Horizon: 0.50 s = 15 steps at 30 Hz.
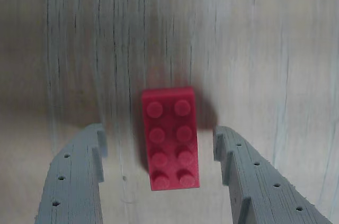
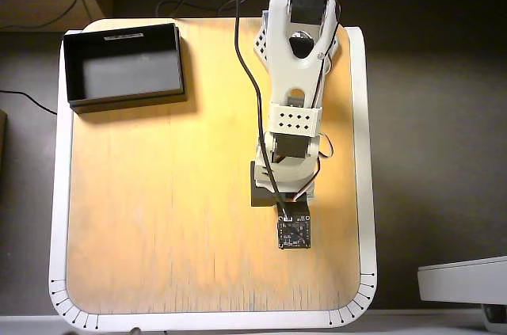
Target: Grasp a lego block and put it in the bin.
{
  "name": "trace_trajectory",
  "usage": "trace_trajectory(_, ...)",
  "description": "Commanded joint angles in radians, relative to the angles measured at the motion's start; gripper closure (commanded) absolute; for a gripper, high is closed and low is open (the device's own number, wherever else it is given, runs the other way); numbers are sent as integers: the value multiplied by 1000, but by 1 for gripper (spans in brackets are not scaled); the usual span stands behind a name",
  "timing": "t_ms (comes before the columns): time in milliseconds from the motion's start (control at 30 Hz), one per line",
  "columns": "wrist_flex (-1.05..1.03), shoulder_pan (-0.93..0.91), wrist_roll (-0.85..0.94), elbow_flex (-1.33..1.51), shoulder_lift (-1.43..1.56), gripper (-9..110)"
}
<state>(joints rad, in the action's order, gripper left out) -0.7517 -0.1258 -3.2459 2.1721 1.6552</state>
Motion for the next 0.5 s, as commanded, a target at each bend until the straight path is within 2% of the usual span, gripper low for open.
trace_trajectory(0, 23, -18, 15, -132, 3, 84)
trace_trajectory(467, 23, -20, 40, -132, -15, 101)
